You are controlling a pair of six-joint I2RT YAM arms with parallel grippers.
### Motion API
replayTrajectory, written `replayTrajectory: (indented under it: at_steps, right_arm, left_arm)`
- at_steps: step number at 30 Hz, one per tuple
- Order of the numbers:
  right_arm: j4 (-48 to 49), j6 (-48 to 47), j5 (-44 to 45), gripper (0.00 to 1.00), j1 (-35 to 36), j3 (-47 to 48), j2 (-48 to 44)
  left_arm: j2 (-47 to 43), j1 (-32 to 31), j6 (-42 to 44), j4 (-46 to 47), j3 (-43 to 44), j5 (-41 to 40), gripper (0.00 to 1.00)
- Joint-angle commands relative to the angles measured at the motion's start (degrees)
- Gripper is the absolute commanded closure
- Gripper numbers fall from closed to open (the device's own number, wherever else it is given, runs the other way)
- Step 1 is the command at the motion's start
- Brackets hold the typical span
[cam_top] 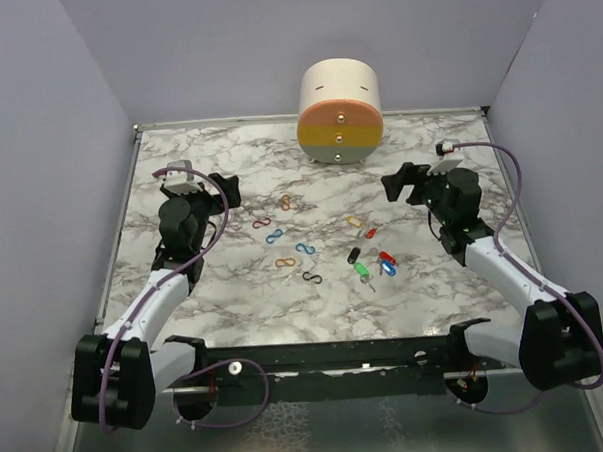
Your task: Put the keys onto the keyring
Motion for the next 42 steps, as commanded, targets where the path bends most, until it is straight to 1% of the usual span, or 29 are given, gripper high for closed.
replayTrajectory:
  at_steps: [1,5,8,10,12,13,14,16,19,21,23,25,27,31,37,42]
  right_arm:
    - [-1.4,2.2,-1.2,0.00,-0.3,0.3,-1.8]
    - [-1.6,4.8,-2.5,0.00,-0.3,-0.4,-2.0]
    - [-1.9,5.3,-3.8,0.00,-0.3,-0.2,-1.2]
    - [-6.9,4.1,-3.1,0.00,-0.4,2.8,0.3]
    - [-14.3,2.4,-2.5,0.00,-0.3,6.6,1.6]
    - [-16.3,1.5,-2.7,0.00,-0.3,7.2,1.6]
    - [-16.6,0.8,-3.1,0.00,-0.3,6.9,1.1]
    - [-15.9,0.8,-3.1,0.00,-0.3,5.1,-1.2]
    - [-16.7,3.4,-3.8,0.00,-0.4,2.0,-6.7]
    - [-16.4,4.1,-4.6,0.00,-0.3,-0.4,-12.2]
    - [-16.7,4.1,-4.9,0.00,-0.3,-1.3,-15.7]
    - [-18.9,4.1,-5.6,0.02,-0.3,-1.0,-17.8]
    - [-20.5,3.6,-7.3,0.02,-0.3,-0.4,-18.7]
    - [-22.0,1.8,-8.7,0.03,-0.3,0.0,-18.1]
    - [-22.1,1.8,-10.1,0.05,-0.3,-0.7,-15.1]
    - [-19.7,3.6,-13.2,0.09,-0.1,-1.5,-11.7]
  left_arm:
    - [-1.4,-0.3,-1.1,0.3,-0.8,-0.6,0.01]
    - [0.1,-0.3,-2.1,0.1,0.2,2.8,0.01]
    - [0.1,-0.3,-3.8,-1.9,1.2,5.0,0.01]
    - [-0.3,-0.3,-6.7,-2.7,1.2,4.7,0.01]
    - [-0.5,-0.3,-8.6,-4.6,0.8,6.3,0.01]
    - [-1.4,-0.3,-9.0,-5.6,0.2,7.5,0.01]
    - [-2.9,-0.4,-9.5,-5.6,-1.3,8.4,0.01]
    - [-7.2,-0.7,-10.0,-4.4,-5.4,7.1,0.01]
    - [-14.4,-0.7,-10.8,-5.3,-9.8,5.6,0.02]
    - [-19.0,-0.7,-10.0,-10.0,-9.7,5.5,0.04]
    - [-22.7,-0.7,-8.8,-16.5,-8.0,4.4,0.04]
    - [-24.9,-0.7,-8.2,-21.0,-6.5,3.3,0.04]
    - [-26.2,-0.8,-7.9,-23.3,-6.0,3.6,0.04]
    - [-26.4,-0.8,-8.8,-22.9,-7.5,5.0,0.06]
    - [-23.1,-1.6,-11.2,-17.5,-10.1,7.8,0.09]
    - [-18.6,-5.7,-7.9,-17.7,-8.1,4.6,0.10]
